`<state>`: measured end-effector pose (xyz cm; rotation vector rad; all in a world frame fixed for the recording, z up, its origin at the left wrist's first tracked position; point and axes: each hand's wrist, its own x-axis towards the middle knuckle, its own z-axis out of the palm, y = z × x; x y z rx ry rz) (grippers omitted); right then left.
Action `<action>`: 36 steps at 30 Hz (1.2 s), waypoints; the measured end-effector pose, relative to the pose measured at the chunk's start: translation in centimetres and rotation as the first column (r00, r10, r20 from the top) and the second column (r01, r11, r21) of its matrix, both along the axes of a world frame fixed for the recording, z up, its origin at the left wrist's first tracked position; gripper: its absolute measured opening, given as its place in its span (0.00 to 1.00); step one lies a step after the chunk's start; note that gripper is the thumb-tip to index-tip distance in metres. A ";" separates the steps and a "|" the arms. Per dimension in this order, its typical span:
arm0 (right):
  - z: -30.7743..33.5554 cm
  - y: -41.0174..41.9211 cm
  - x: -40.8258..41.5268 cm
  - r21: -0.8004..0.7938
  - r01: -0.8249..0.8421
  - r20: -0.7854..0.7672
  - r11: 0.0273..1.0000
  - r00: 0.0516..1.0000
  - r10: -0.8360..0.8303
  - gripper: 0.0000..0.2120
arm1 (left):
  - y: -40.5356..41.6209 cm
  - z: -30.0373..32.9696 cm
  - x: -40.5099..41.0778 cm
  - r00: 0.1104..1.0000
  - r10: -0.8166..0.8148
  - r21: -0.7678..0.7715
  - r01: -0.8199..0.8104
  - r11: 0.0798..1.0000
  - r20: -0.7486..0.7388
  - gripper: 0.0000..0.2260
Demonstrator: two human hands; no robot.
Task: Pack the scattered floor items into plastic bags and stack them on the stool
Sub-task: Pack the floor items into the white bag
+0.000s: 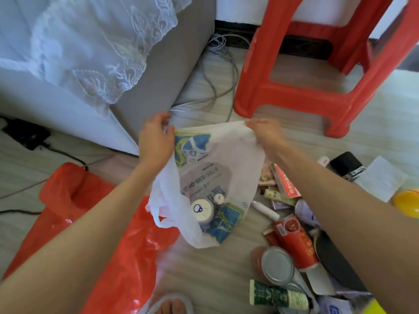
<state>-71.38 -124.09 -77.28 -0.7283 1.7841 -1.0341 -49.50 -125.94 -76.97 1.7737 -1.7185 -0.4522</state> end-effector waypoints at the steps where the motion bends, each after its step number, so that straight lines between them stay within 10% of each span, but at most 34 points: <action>1: -0.3 -0.2 0.1 -0.022 0.050 0.035 0.998 0.998 -0.049 0.07 | 1.3 0.2 -0.2 0.987 -0.076 -0.173 0.101 0.980 0.142 0.12; 5: -0.6 2.2 0.2 -0.112 0.010 -0.424 0.994 0.904 -0.057 0.26 | 7.3 -1.3 0.4 0.711 -0.240 -0.320 0.557 0.766 0.661 0.13; 10: -1.6 9.2 0.6 -0.083 -0.235 -0.848 0.969 0.528 0.055 0.43 | 8.8 -3.2 3.3 0.701 -0.232 -0.123 0.417 0.901 0.675 0.27; 18: -6.0 8.4 2.0 0.188 0.038 -0.177 0.981 0.984 -0.005 0.13 | 3.3 -1.4 -0.3 0.628 -0.204 -0.174 0.485 0.857 0.751 0.10; 24: -5.5 11.2 -0.3 0.100 0.080 -0.393 0.992 0.919 -0.035 0.12 | 0.7 1.8 2.4 0.735 -0.061 -0.239 0.296 0.925 0.676 0.06; 29: -5.6 13.8 -1.3 0.075 0.054 -0.232 0.996 0.972 -0.035 0.05 | 5.3 0.7 1.3 0.712 -0.142 -0.256 0.421 0.870 0.688 0.16; 36: -4.8 21.5 -2.5 0.258 -0.411 -0.345 0.875 0.806 0.480 0.16 | 18.1 -3.8 -3.1 0.838 -0.398 -0.193 0.490 0.850 0.373 0.13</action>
